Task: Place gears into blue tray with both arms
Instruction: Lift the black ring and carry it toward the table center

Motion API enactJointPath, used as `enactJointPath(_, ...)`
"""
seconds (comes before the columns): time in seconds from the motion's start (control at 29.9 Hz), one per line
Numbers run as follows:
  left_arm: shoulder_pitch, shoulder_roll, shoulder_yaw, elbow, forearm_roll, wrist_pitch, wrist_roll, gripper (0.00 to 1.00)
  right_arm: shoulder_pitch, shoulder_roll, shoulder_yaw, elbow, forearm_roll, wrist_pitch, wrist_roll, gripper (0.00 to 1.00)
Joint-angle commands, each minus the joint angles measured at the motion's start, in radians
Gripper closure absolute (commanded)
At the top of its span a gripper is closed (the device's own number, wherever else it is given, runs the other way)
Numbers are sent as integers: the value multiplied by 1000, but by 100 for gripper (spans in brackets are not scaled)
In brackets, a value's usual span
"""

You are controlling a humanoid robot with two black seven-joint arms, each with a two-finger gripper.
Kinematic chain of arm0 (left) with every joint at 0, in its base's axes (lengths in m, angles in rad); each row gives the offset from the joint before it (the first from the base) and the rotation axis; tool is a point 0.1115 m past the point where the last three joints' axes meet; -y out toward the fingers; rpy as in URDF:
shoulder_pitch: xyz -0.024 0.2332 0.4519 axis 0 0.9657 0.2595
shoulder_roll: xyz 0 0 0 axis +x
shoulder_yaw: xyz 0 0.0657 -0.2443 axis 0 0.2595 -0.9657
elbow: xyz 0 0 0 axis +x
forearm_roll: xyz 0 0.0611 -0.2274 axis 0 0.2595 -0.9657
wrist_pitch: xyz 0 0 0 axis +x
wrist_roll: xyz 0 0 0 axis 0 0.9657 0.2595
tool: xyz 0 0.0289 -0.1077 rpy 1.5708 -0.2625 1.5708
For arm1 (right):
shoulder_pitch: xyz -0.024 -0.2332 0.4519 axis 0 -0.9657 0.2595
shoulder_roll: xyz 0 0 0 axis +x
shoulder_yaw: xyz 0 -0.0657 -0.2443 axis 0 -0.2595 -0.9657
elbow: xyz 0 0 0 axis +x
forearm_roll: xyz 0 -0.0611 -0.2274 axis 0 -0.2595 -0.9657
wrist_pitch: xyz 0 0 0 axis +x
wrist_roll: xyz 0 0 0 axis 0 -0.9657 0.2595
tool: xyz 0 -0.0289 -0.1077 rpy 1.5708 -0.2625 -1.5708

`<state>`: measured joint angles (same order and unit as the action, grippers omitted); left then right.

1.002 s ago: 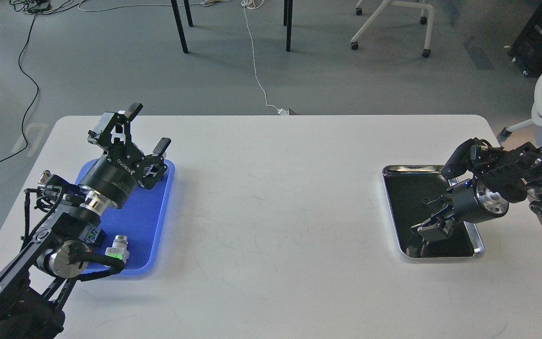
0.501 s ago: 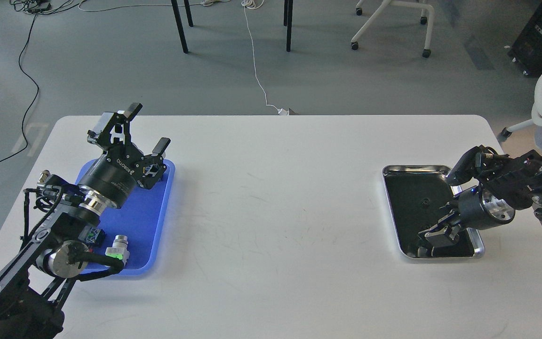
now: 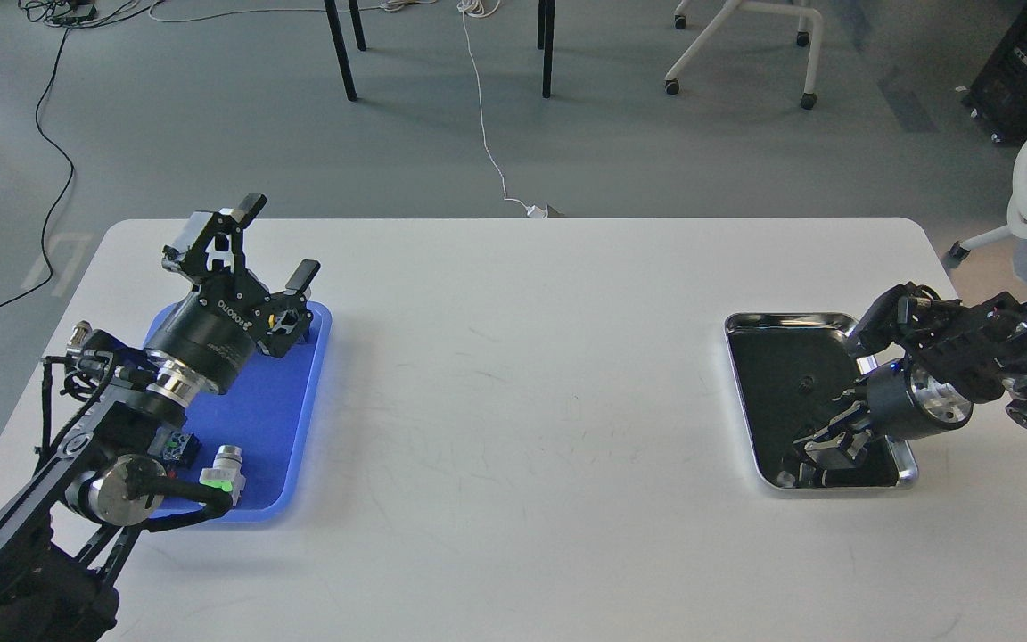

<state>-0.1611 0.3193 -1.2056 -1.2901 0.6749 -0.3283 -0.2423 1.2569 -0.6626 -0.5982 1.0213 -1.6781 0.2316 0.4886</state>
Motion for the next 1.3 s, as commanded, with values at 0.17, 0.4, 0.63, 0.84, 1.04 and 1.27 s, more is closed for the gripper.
enactJointPath(0.17,0,0,0,0,0,0,0,2,-2,15,0,-3,0,0,0,61)
enactJointPath(0.4,0,0,-2,0,0,0,0,2,-2,29,0,-3,0,2,0,79)
enactJointPath(0.63,0,1,-2,0,0,-2,0,2,30,24,5,8,5,2,0,84)
enactJointPath(0.84,0,1,-2,-1,-2,-2,1,2,119,20,40,75,78,5,0,84)
enactJointPath(1.04,0,1,-2,-1,-2,-3,0,2,251,124,38,128,244,11,0,84)
enactJointPath(1.27,0,3,-2,-1,-2,-2,0,2,243,323,25,89,291,-1,0,84)
